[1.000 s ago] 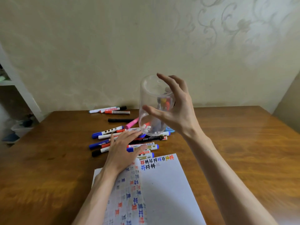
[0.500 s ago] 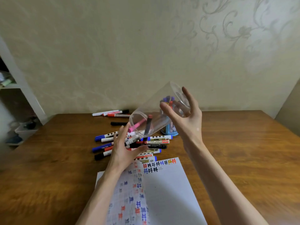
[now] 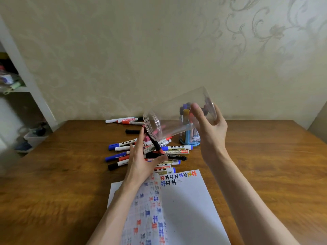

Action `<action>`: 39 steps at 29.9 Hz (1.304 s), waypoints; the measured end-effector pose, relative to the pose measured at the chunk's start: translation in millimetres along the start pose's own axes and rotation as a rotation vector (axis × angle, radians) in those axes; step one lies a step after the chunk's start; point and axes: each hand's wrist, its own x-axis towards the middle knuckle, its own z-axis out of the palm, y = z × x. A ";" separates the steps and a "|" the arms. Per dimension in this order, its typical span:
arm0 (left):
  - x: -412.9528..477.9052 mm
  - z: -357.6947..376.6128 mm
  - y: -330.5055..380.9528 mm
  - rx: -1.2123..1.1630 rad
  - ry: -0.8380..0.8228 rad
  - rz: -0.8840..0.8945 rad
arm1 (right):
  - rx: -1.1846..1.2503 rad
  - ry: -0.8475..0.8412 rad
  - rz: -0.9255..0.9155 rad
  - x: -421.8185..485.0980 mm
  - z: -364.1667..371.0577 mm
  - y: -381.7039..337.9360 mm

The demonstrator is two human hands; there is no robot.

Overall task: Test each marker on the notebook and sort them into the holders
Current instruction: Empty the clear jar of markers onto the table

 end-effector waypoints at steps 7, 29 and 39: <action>2.1 -7.9 -3.7 -0.094 0.115 0.053 | 0.037 -0.035 0.026 -5.1 5.9 10.9; -8.3 -65.4 20.6 -0.731 0.026 -0.062 | -0.162 -0.689 0.282 -32.8 7.6 60.9; -30.9 -136.1 4.6 -0.536 0.245 0.033 | -0.678 -0.710 -0.122 -48.4 44.4 82.8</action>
